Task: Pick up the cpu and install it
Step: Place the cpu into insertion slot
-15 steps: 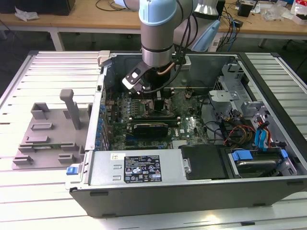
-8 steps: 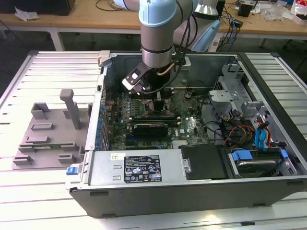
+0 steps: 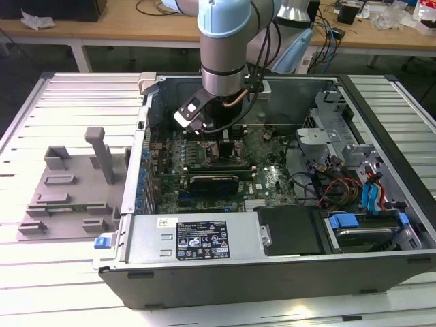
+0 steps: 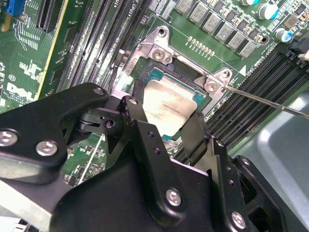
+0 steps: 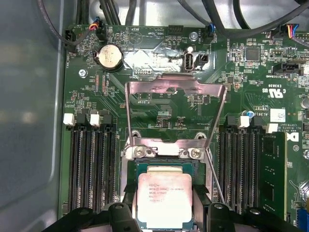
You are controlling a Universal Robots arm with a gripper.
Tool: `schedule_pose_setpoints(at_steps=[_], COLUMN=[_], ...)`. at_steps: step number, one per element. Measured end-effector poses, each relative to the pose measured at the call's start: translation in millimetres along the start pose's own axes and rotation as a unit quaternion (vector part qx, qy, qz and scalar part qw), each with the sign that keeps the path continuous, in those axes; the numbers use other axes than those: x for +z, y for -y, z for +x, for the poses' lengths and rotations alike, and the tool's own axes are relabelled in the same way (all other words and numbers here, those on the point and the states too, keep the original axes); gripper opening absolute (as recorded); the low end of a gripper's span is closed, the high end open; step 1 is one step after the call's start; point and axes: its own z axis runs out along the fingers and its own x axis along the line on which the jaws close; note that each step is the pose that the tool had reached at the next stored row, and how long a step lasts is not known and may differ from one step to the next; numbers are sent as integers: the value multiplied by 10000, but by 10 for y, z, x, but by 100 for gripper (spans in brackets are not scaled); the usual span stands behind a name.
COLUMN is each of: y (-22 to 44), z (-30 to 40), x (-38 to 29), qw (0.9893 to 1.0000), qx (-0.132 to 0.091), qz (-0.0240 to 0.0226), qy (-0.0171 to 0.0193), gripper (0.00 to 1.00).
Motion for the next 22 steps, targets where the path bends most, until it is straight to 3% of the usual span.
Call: schedule_pose_setpoints(at_steps=[22], y=[1], z=[-18], x=[17], qw=[10000], qx=[67], qz=[0], qy=[5], gripper=[55])
